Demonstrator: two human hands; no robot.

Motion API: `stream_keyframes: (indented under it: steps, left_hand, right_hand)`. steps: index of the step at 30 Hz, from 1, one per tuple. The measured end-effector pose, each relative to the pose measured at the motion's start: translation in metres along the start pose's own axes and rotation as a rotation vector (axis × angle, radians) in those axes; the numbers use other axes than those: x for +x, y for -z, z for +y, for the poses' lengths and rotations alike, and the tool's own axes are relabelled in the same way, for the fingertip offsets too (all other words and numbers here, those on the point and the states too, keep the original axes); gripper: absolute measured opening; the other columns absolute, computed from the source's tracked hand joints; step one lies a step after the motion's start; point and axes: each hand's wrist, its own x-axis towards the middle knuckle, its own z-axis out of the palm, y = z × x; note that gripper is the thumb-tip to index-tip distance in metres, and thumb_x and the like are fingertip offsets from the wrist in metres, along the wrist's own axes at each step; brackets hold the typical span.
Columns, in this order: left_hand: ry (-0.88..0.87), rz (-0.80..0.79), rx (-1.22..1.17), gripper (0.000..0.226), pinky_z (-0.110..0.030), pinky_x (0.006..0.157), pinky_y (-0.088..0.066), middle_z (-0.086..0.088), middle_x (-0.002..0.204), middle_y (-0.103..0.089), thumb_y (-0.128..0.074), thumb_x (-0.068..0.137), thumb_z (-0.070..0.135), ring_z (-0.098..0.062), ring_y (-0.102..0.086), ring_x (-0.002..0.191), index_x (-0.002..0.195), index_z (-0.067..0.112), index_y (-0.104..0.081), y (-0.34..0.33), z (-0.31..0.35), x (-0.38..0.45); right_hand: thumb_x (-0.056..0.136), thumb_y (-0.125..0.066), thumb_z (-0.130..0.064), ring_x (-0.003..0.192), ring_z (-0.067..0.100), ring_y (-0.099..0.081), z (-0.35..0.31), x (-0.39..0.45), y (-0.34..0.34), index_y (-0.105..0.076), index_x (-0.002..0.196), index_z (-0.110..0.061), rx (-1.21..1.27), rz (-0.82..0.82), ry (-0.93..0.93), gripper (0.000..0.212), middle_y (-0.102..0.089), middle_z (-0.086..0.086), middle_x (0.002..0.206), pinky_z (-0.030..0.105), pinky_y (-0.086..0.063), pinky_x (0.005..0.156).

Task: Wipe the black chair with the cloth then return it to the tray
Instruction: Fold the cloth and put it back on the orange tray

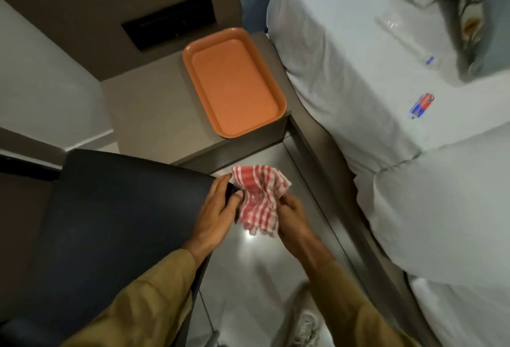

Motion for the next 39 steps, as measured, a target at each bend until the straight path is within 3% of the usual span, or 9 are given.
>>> stream_keyframes:
  steps: [7, 10, 12, 16, 22, 26, 31, 37, 39]
  left_hand:
    - [0.257, -0.011, -0.601, 0.032, -0.033, 0.094, -0.063, -0.008, 0.116, -0.082, -0.067, 0.102, 0.017, -0.025, -0.079, 0.109, 0.133, 0.016, -0.067, 0.026, 0.076, -0.007]
    - [0.254, 0.143, -0.611, 0.018, -0.029, 0.081, -0.064, -0.012, 0.113, -0.081, -0.068, 0.101, 0.009, -0.021, -0.079, 0.097, 0.117, 0.016, -0.072, 0.044, 0.108, -0.004]
    - [0.238, 0.217, -0.596, 0.015, -0.027, 0.081, -0.062, -0.012, 0.114, -0.079, -0.069, 0.100, 0.008, -0.020, -0.076, 0.097, 0.110, 0.019, -0.072, 0.053, 0.124, 0.005]
    - [0.243, 0.312, -0.571, 0.016, -0.038, 0.089, -0.064, -0.009, 0.113, -0.078, -0.070, 0.100, 0.010, -0.026, -0.077, 0.101, 0.115, 0.015, -0.073, 0.060, 0.140, 0.042]
    - [0.289, 0.490, -0.420, 0.017, -0.027, 0.085, -0.058, 0.013, 0.085, -0.072, -0.079, 0.093, 0.012, -0.008, -0.069, 0.080, 0.091, 0.027, -0.072, 0.064, 0.130, 0.122]
    - [0.368, 0.530, -0.415, 0.020, -0.029, 0.090, -0.058, 0.005, 0.091, -0.072, -0.075, 0.095, 0.008, -0.014, -0.069, 0.085, 0.114, 0.013, -0.076, 0.064, 0.118, 0.174]
    - [0.421, 0.552, -0.414, 0.031, -0.034, 0.101, -0.057, -0.013, 0.121, -0.076, -0.068, 0.097, 0.001, -0.024, -0.070, 0.104, 0.128, 0.007, -0.071, 0.052, 0.103, 0.222]
    - [0.435, 0.446, -0.450, 0.058, -0.036, 0.116, -0.049, -0.010, 0.142, -0.070, -0.064, 0.099, -0.003, -0.020, -0.067, 0.122, 0.154, 0.015, -0.053, 0.044, 0.078, 0.257]
    - [0.408, 0.383, -0.348, 0.060, -0.034, 0.117, -0.047, -0.011, 0.144, -0.068, -0.066, 0.098, -0.002, -0.021, -0.066, 0.126, 0.155, 0.014, -0.052, 0.040, 0.075, 0.252]
  right_hand:
    - [0.094, -0.055, -0.025, 0.077, 0.018, -0.078, -0.099, -0.007, 0.025, -0.053, 0.136, 0.004, 0.091, -0.219, -0.224, 0.051, -0.081, 0.007, 0.093, 0.032, -0.064, 0.065]
    - [0.097, -0.054, -0.053, 0.109, 0.029, -0.074, -0.147, 0.008, 0.030, -0.067, 0.132, -0.019, -0.024, -0.309, -0.235, 0.050, -0.073, 0.014, 0.126, 0.051, -0.060, 0.094]
    - [0.090, -0.063, -0.064, 0.114, 0.027, -0.074, -0.171, 0.018, 0.029, -0.068, 0.129, -0.033, -0.164, -0.344, -0.224, 0.050, -0.075, 0.004, 0.126, 0.050, -0.061, 0.092]
    - [0.071, -0.093, -0.035, 0.101, 0.025, -0.078, -0.201, 0.060, 0.016, -0.069, 0.118, -0.025, -0.452, -0.277, -0.074, 0.054, -0.078, 0.005, 0.117, 0.048, -0.063, 0.088]
    - [0.078, -0.087, -0.034, 0.099, 0.027, -0.077, -0.219, 0.146, -0.019, -0.077, 0.113, -0.010, -0.813, 0.000, 0.120, 0.044, -0.080, 0.012, 0.108, 0.046, -0.060, 0.095]
    - [0.086, -0.081, -0.034, 0.097, 0.027, -0.077, -0.216, 0.194, -0.031, -0.078, 0.113, -0.008, -0.997, 0.088, 0.136, 0.037, -0.080, 0.012, 0.105, 0.022, -0.053, 0.080]
    - [0.097, -0.064, -0.023, 0.107, 0.035, -0.074, -0.204, 0.246, -0.040, -0.075, 0.116, -0.006, -1.069, 0.132, 0.145, 0.027, -0.077, 0.017, 0.115, 0.039, -0.058, 0.099]
    - [0.106, -0.050, -0.031, 0.092, 0.019, -0.072, -0.183, 0.288, -0.047, -0.063, 0.131, -0.009, -1.024, 0.024, 0.162, 0.036, -0.072, 0.011, 0.126, 0.007, -0.054, 0.081]
    - [0.105, -0.052, -0.030, 0.095, 0.021, -0.073, -0.179, 0.290, -0.045, -0.062, 0.131, -0.009, -1.042, 0.014, 0.130, 0.035, -0.072, 0.011, 0.124, 0.018, -0.059, 0.088]
